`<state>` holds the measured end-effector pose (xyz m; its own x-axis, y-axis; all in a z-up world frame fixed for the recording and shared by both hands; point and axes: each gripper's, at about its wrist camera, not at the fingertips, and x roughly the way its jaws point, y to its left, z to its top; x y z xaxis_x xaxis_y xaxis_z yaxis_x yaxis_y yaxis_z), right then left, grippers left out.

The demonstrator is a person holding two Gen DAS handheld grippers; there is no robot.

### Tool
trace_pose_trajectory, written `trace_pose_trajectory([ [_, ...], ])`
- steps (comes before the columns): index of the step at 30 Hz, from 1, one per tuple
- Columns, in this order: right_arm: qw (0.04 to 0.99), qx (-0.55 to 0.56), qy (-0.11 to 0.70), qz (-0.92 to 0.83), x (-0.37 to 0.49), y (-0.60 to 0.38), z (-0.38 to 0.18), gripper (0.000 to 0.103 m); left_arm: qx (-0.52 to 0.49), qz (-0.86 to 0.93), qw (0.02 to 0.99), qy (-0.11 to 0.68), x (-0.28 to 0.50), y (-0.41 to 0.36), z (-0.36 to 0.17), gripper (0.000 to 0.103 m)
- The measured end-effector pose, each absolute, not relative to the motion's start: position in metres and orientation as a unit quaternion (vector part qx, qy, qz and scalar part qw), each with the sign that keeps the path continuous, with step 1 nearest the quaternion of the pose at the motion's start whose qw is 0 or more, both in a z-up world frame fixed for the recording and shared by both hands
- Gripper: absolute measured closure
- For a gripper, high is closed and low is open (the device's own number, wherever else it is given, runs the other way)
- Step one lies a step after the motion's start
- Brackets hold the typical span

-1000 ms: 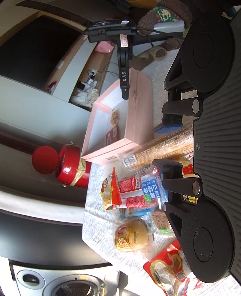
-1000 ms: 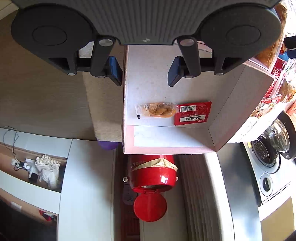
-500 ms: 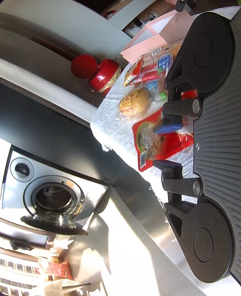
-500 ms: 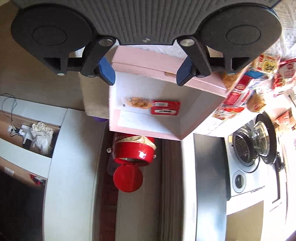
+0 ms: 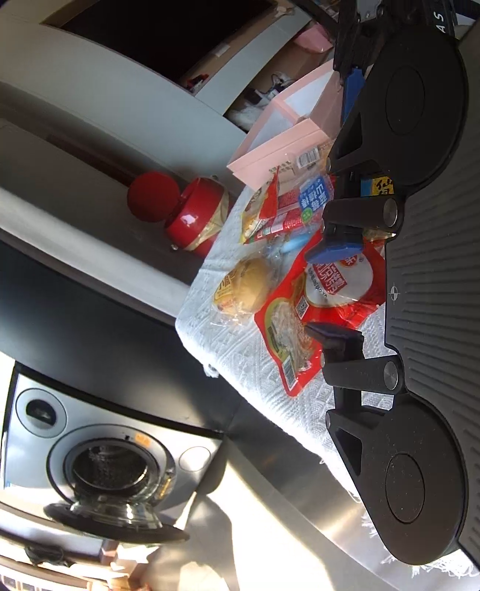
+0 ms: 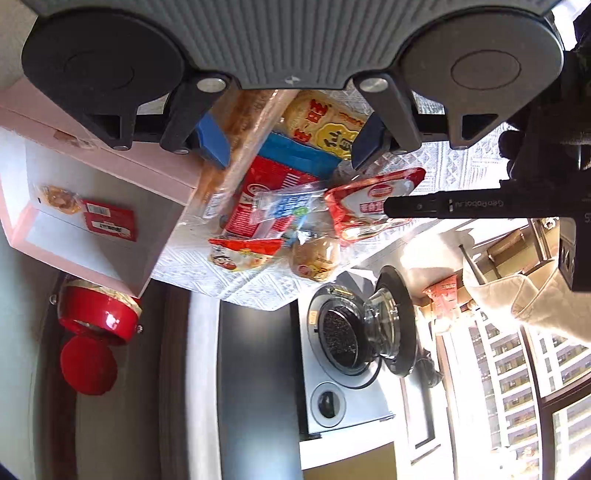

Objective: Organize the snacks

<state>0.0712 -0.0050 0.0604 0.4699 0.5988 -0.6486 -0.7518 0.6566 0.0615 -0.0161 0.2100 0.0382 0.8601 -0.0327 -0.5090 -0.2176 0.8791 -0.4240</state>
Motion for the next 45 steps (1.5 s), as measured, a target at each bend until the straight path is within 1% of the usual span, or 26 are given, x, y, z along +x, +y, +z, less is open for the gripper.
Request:
trace_pose_trajectory([
  [5,0.823,-0.183,0.349,0.409,0.076,0.041,0.032,0.029,-0.212,0.018,0.942,0.258,-0.022,0.209,0.049,0.064],
  [7,0.819,-0.162,0.365,0.413,0.078,0.037,0.029,0.03,-0.185,-0.015,0.946,0.265,-0.017,0.203,0.053,0.064],
  [8,0.817,-0.156,0.369,0.415,0.075,0.034,0.031,0.034,-0.169,-0.031,0.947,0.271,-0.013,0.198,0.054,0.064],
  [9,0.812,-0.157,0.375,0.42,0.069,0.029,0.031,0.05,-0.154,-0.041,0.948,0.275,-0.009,0.192,0.055,0.064],
  [10,0.807,-0.159,0.381,0.422,0.063,0.023,0.031,0.058,-0.143,-0.047,0.949,0.278,-0.004,0.187,0.056,0.064],
  [13,0.811,-0.167,0.377,0.416,0.04,0.002,0.03,0.063,-0.101,-0.075,0.952,0.281,0.018,0.165,0.06,0.064],
  [15,0.814,-0.162,0.378,0.411,0.029,-0.014,0.03,0.063,-0.066,-0.093,0.952,0.285,0.039,0.153,0.063,0.064],
  [16,0.815,-0.154,0.381,0.408,0.026,-0.022,0.029,0.063,-0.059,-0.097,0.95,0.291,0.05,0.15,0.062,0.064],
  [21,0.829,-0.117,0.384,0.389,0.014,-0.062,0.026,0.063,-0.089,-0.072,0.939,0.323,0.093,0.168,0.045,0.064],
  [23,0.836,-0.103,0.379,0.383,0.009,-0.076,0.025,0.063,-0.096,-0.072,0.931,0.344,0.094,0.174,0.035,0.064],
  [25,0.842,-0.103,0.37,0.378,0.003,-0.082,0.023,0.061,-0.101,-0.076,0.929,0.349,0.083,0.179,0.028,0.064],
  [26,0.844,-0.106,0.366,0.377,0.0,-0.083,0.022,0.059,-0.105,-0.082,0.928,0.347,0.073,0.181,0.028,0.064],
  [28,0.844,-0.113,0.355,0.386,-0.004,-0.082,0.018,0.052,-0.104,-0.09,0.926,0.351,0.06,0.181,0.027,0.064],
  [30,0.844,-0.108,0.349,0.393,-0.005,-0.08,0.016,0.038,-0.089,-0.1,0.922,0.364,0.049,0.18,0.027,0.064],
  [32,0.845,-0.113,0.345,0.393,-0.006,-0.075,0.015,0.033,-0.062,-0.102,0.92,0.374,0.039,0.176,0.026,0.064],
  [35,0.844,-0.117,0.345,0.393,-0.007,-0.073,0.016,0.033,-0.031,-0.107,0.92,0.377,0.032,0.169,0.03,0.064],
  [38,0.846,-0.106,0.352,0.387,-0.006,-0.079,0.02,0.033,-0.01,-0.112,0.926,0.36,0.028,0.165,0.039,0.064],
  [41,0.85,-0.096,0.355,0.377,-0.004,-0.088,0.023,0.033,0.013,-0.114,0.93,0.35,0.042,0.161,0.047,0.064],
  [45,0.85,-0.085,0.37,0.366,-0.006,-0.102,0.021,0.033,-0.031,-0.108,0.926,0.359,0.07,0.176,0.045,0.064],
])
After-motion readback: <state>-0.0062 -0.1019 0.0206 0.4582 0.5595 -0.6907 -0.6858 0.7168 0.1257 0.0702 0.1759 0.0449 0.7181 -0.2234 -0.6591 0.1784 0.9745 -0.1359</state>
